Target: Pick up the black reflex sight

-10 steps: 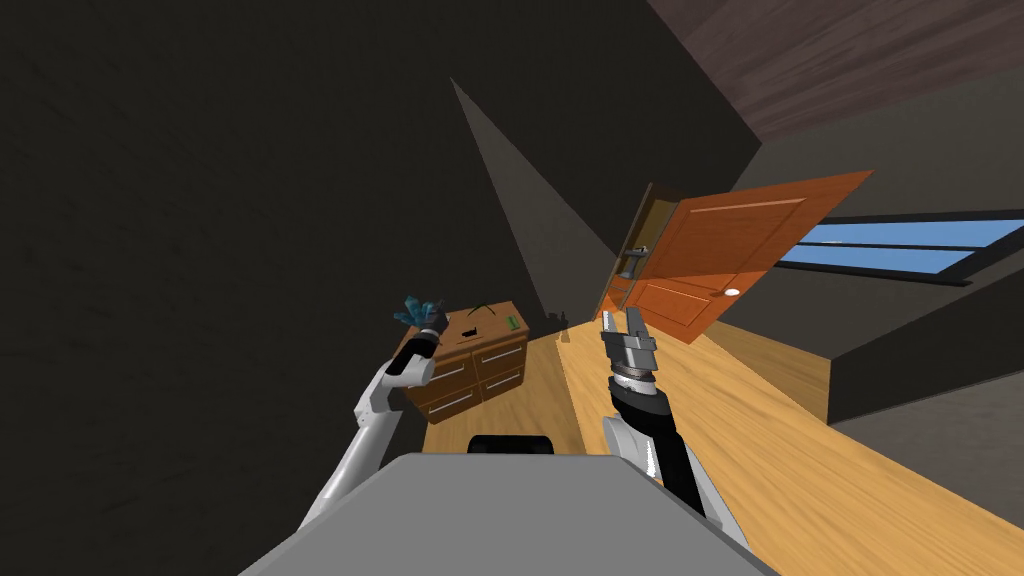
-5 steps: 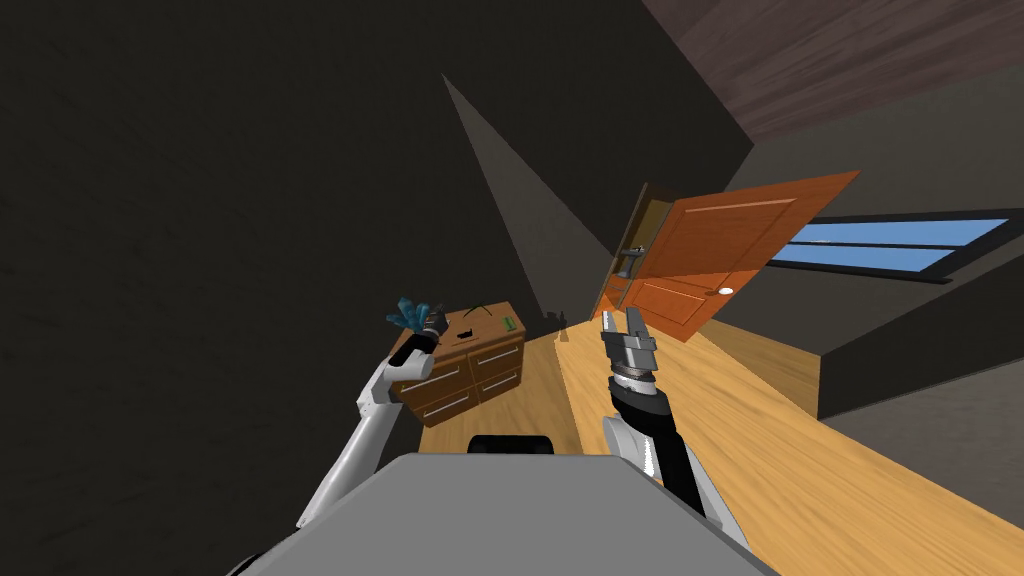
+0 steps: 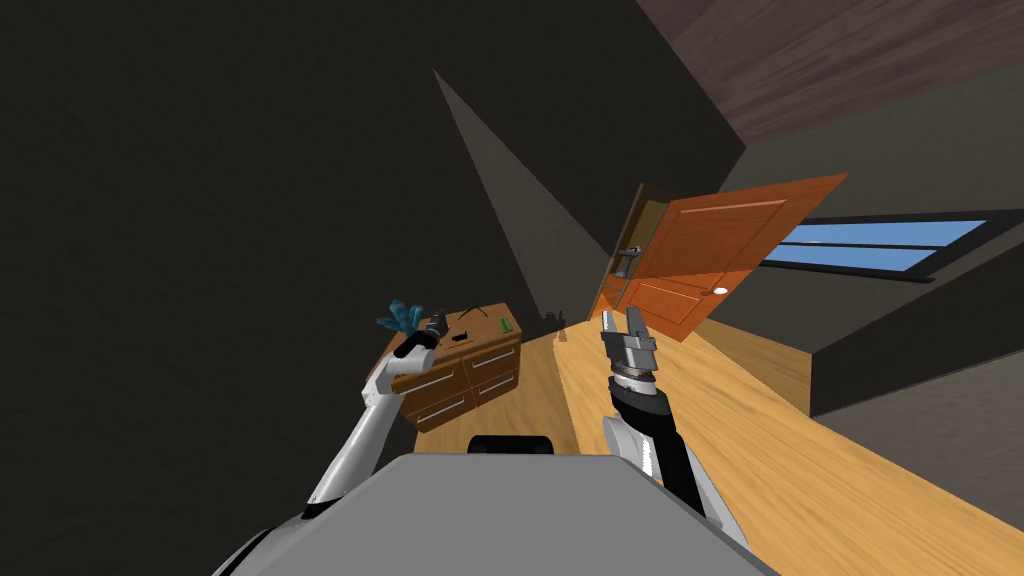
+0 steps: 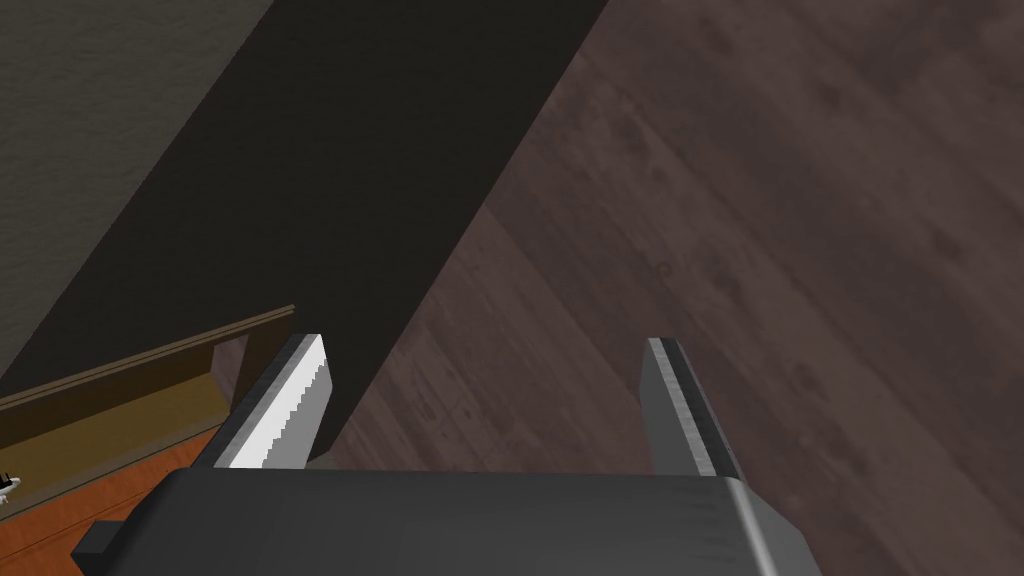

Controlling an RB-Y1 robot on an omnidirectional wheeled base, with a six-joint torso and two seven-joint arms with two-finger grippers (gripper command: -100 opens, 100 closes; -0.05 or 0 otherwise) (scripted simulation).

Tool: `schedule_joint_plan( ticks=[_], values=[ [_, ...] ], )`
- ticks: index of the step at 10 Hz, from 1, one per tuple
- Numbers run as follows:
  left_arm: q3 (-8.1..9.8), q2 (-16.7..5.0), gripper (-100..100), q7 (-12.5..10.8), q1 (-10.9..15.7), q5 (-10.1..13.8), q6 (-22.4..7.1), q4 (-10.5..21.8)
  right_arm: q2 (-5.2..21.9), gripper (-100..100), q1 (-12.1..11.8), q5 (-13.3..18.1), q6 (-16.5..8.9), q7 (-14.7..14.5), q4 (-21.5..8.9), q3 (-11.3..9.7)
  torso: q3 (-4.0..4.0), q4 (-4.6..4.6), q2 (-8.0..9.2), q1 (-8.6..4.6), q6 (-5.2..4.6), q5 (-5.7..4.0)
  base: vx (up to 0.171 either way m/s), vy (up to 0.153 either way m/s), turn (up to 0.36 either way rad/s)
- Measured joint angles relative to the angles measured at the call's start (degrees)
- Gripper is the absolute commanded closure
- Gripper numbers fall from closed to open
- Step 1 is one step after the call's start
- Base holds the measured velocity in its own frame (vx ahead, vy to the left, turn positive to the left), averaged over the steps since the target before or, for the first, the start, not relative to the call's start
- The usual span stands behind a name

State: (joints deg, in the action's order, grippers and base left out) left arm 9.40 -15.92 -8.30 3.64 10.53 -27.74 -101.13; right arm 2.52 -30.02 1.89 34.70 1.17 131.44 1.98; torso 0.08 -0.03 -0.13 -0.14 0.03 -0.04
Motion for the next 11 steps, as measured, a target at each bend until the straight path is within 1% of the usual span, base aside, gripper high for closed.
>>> schedule_joint_plan(
  ticks=[1,4,5,6,7,10,11],
  values=[
    [0.17,-0.59,-100,-0.19,1.34,0.57,-1.59,2.12,0.0,0,0.0,0.0,0.0,0.0,0.0,0.0,0.03,-0.01,-0.07,0.02,-0.01,0.01,0.053,-0.028,-0.015],
    [0.44,-1.38,-100,-0.63,2.67,1.53,-6.75,4.64,0.0,0,0.0,0.0,0.0,0.0,0.0,0.0,0.03,-0.01,-0.04,0.03,0.0,0.01,0.057,-0.04,-0.016],
    [0.5,-2.12,-100,-0.7,3.44,2.33,-7.95,6.71,0.0,0,0.0,0.0,0.0,0.0,0.0,0.0,0.04,-0.02,-0.08,0.02,0.0,0.01,0.053,-0.041,-0.006],
    [0.56,-2.08,-100,-0.87,3.72,2.28,-9.6,6.99,0.0,0,0.0,0.0,0.0,0.0,0.0,0.0,0.03,-0.01,-0.05,0.01,0.0,0.0,0.06,-0.037,-0.011],
    [0.64,-2.57,-100,-1.07,4.83,2.64,-11.25,8.68,0.0,0,0.0,0.0,0.0,0.0,0.0,0.0,0.04,-0.02,-0.08,0.03,0.0,0.01,0.058,-0.022,-0.006],
    [0.75,-3.66,-100,-1.48,6.43,3.56,-16.27,11.69,0.0,0,0.0,0.0,0.0,0.0,0.0,0.0,0.05,-0.02,-0.08,0.05,0.0,0.01,0.072,-0.035,-0.005],
    [0.77,-4.17,-100,-1.72,7.33,3.86,-18.27,13.01,0.0,0,-0.01,0.0,0.0,0.0,0.0,0.0,0.08,-0.03,-0.15,0.02,0.0,0.0,0.065,-0.031,0.0]
  ],
)
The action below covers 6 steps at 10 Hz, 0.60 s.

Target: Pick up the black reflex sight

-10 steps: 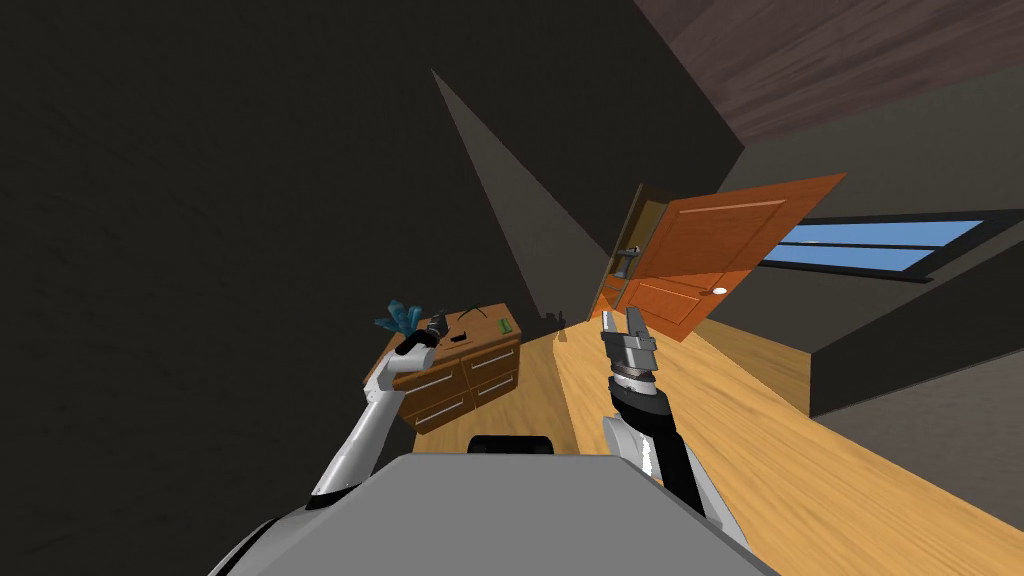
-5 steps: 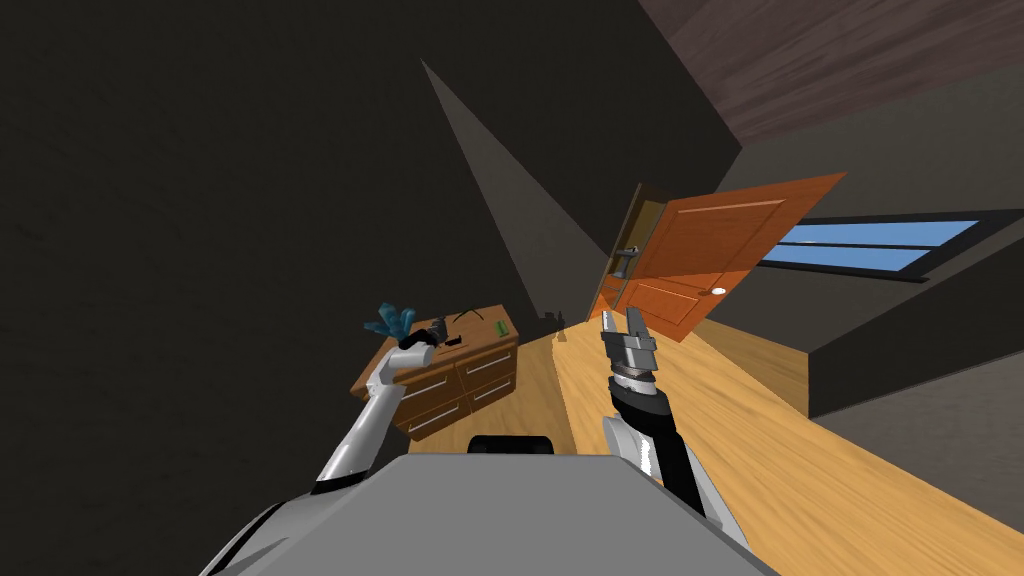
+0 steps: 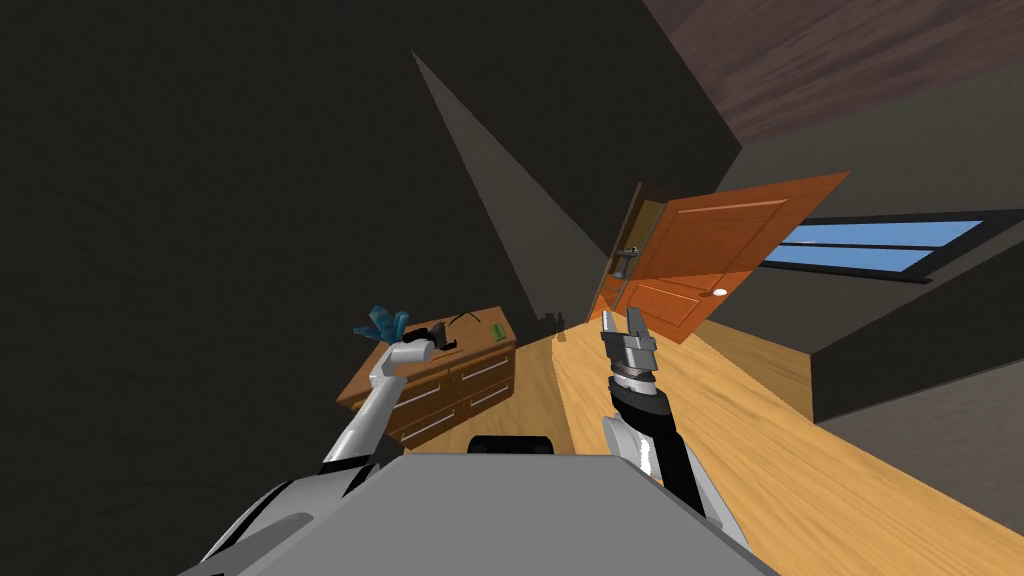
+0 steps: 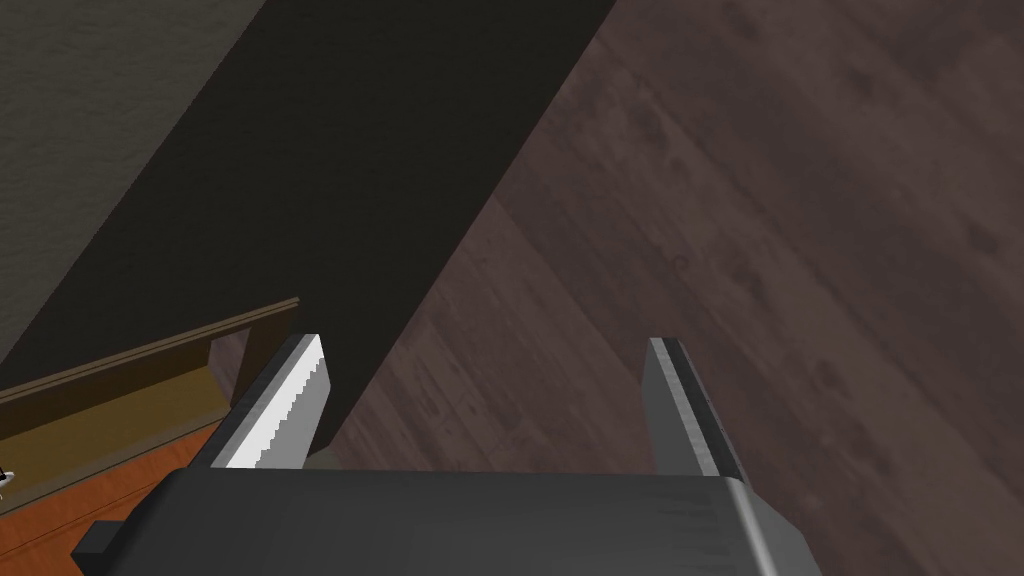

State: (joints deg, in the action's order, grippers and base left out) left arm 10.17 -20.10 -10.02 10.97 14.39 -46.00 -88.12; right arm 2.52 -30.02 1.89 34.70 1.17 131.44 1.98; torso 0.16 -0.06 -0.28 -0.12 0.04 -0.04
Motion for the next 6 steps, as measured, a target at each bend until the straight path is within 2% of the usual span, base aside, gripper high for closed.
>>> schedule_joint_plan(
  ticks=[3,4,6],
  values=[
    [-0.07,-1.0,-100,-0.3,0.76,0.92,-4.27,2.75,0.0,0,0.0,0.0,0.0,0.0,0.0,0.0,-0.02,0.01,0.06,0.06,0.01,0.01,0.071,-0.024,0.002],
    [-0.09,-1.72,-100,-0.2,1.66,1.62,-5.38,5.14,0.0,0,0.0,0.0,0.0,0.0,0.0,0.0,-0.01,0.0,0.03,0.1,0.01,0.02,0.056,-0.016,0.003],
    [-0.13,-2.41,-100,-0.47,1.88,2.14,-8.21,6.31,0.0,0,0.0,0.0,0.0,0.0,0.0,0.0,-0.02,0.0,0.04,0.08,0.02,0.02,0.075,-0.024,0.007]
  ],
)
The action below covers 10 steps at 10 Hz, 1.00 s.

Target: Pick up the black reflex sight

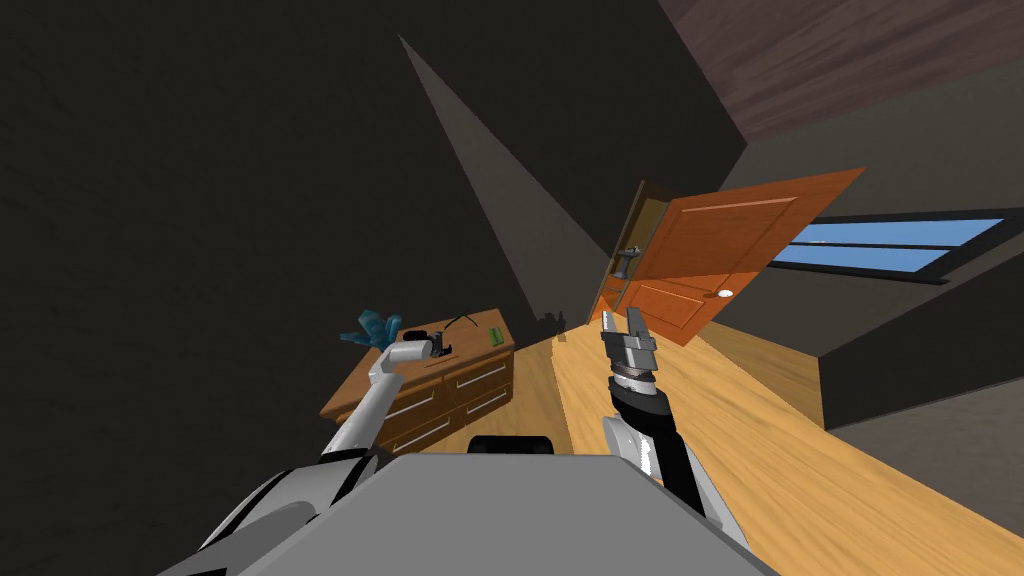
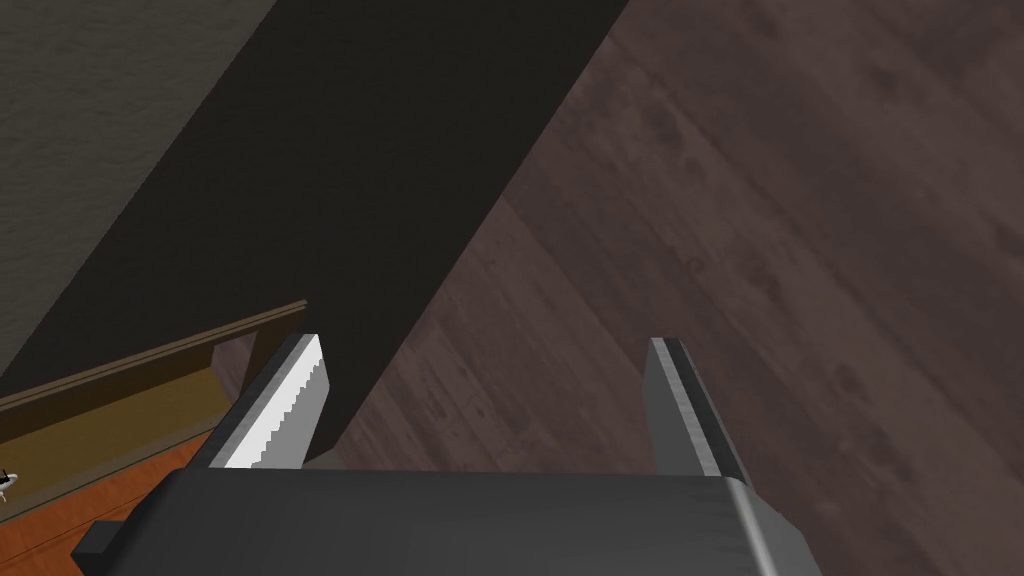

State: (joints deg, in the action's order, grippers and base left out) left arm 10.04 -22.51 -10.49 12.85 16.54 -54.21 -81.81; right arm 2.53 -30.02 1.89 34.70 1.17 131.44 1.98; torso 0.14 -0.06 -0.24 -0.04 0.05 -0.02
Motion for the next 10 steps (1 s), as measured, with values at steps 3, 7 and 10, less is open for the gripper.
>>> schedule_joint_plan(
  ticks=[3,7,10],
  values=[
    [-0.07,-1.27,-100,-0.16,1.57,0.91,-3.96,3.18,0.0,0,0.0,0.0,0.0,0.0,0.0,0.0,-0.01,0.0,0.03,-0.02,-0.01,-0.01,0.072,-0.023,0.007],
    [-0.49,-2.97,-100,-0.55,3.02,2.03,-9.37,8.09,0.0,0,0.0,0.0,0.0,0.0,0.0,0.0,0.02,-0.01,-0.02,0.01,0.0,0.0,0.092,-0.02,0.013],
    [-1.09,-4.46,-100,-0.96,5.06,2.8,-13.86,13.32,0.0,0,0.0,0.0,0.0,0.0,0.0,0.0,0.09,-0.04,-0.15,-0.03,0.0,-0.01,0.106,-0.029,0.016]
  ],
)
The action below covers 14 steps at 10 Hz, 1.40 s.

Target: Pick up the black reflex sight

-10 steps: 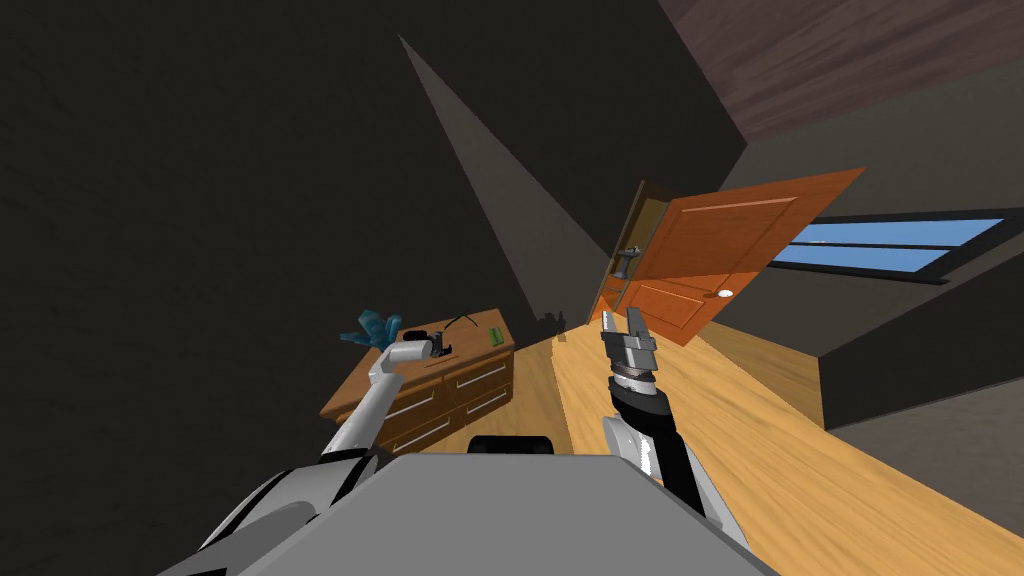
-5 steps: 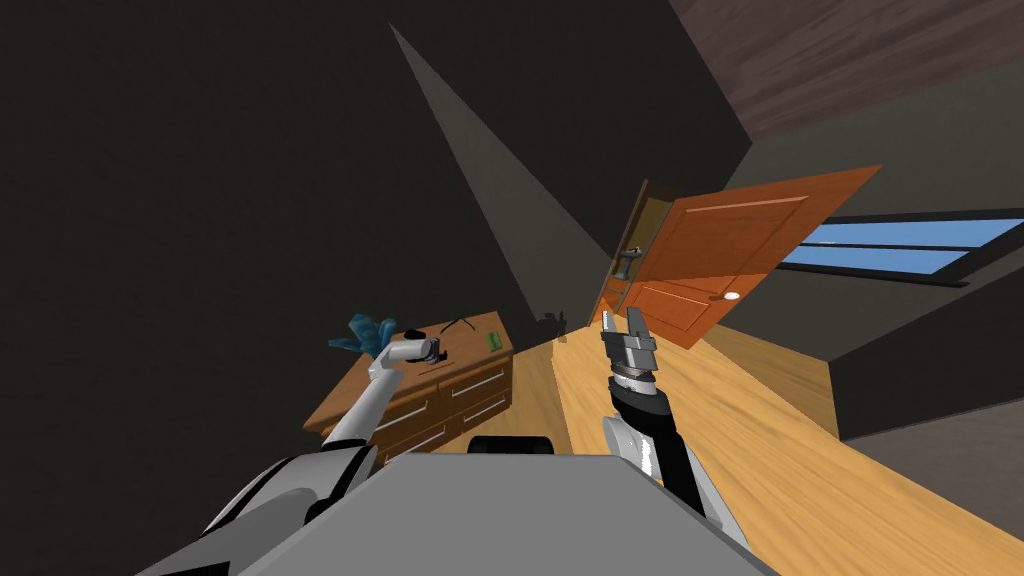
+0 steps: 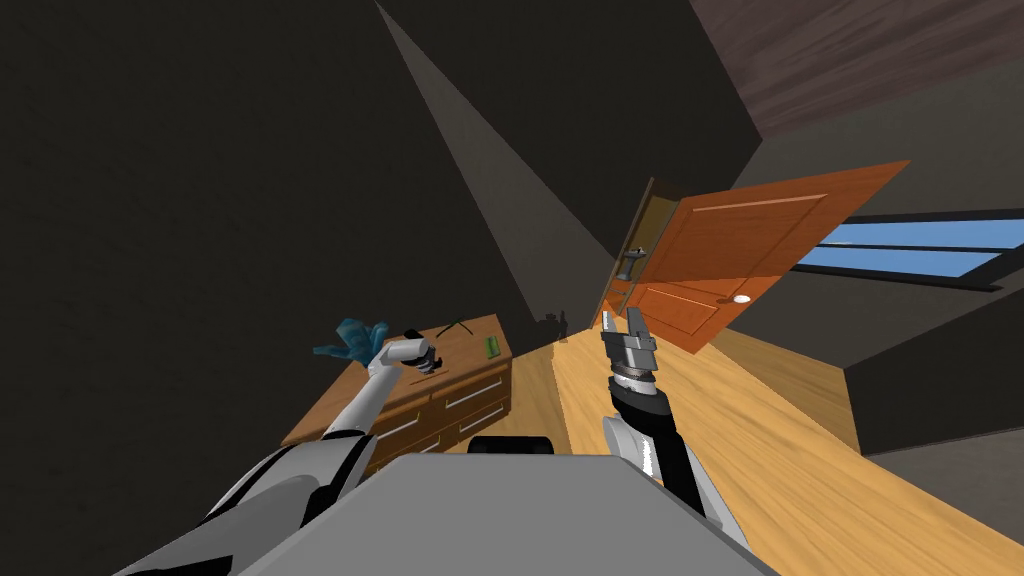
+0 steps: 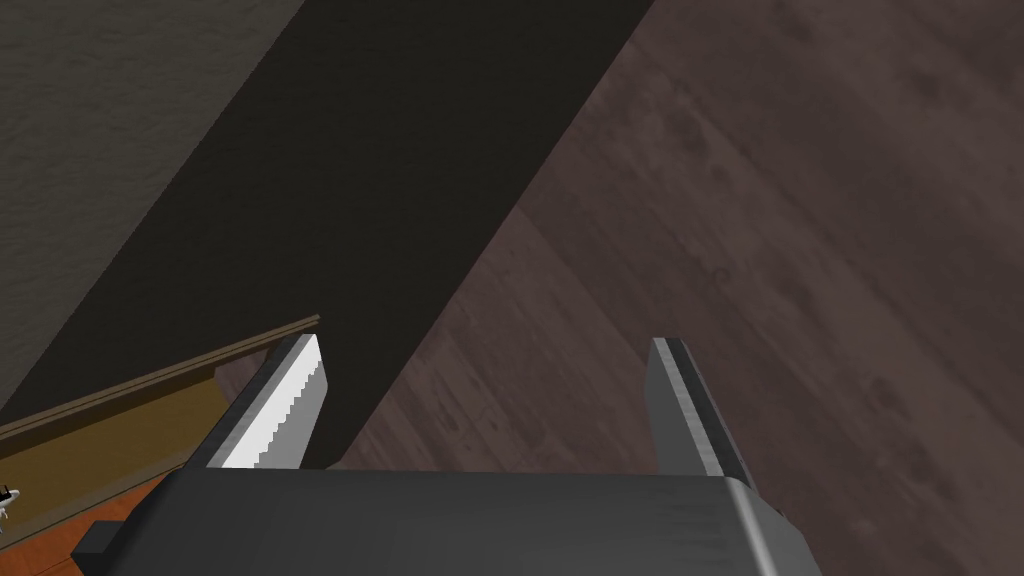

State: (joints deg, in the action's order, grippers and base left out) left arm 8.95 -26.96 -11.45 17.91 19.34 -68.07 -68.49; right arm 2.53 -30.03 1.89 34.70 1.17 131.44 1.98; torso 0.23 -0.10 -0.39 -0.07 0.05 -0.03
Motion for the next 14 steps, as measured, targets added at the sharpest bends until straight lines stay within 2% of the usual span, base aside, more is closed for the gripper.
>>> schedule_joint_plan(
  ticks=[3,4,5,9,14],
  values=[
    [-0.27,-1.01,-100,-0.32,-0.12,0.71,-3.76,1.45,0.0,0,0.01,0.0,0.0,0.0,0.0,0.0,-0.12,0.05,0.22,0.07,0.0,0.02,0.047,-0.01,0.011],
    [-0.28,-1.04,0,-0.34,-0.11,0.73,-3.99,1.52,0.0,0,0.01,0.0,0.0,0.0,0.0,0.0,-0.18,0.07,0.32,0.09,0.0,0.02,0.0,0.0,0.0],
    [-0.28,-1.03,-100,-0.34,-0.11,0.73,-3.97,1.51,0.0,0,0.01,0.0,0.0,0.0,0.0,0.0,-0.23,0.09,0.4,0.1,0.0,0.02,-0.024,0.051,-0.126],
    [-3.48,-0.33,-100,-5.38,0.21,-0.33,-3.18,1.78,0.01,0,0.02,0.0,-0.01,0.0,-0.01,0.01,-0.34,0.13,0.6,0.49,0.0,0.11,-0.035,0.094,-0.086],
    [-8.19,0.72,-100,-12.99,0.54,-1.88,-1.81,2.23,0.01,0,0.02,0.0,-0.01,0.0,-0.01,0.01,-0.32,0.11,0.57,0.44,-0.01,0.12,-0.039,0.082,-0.102]
  ],
)
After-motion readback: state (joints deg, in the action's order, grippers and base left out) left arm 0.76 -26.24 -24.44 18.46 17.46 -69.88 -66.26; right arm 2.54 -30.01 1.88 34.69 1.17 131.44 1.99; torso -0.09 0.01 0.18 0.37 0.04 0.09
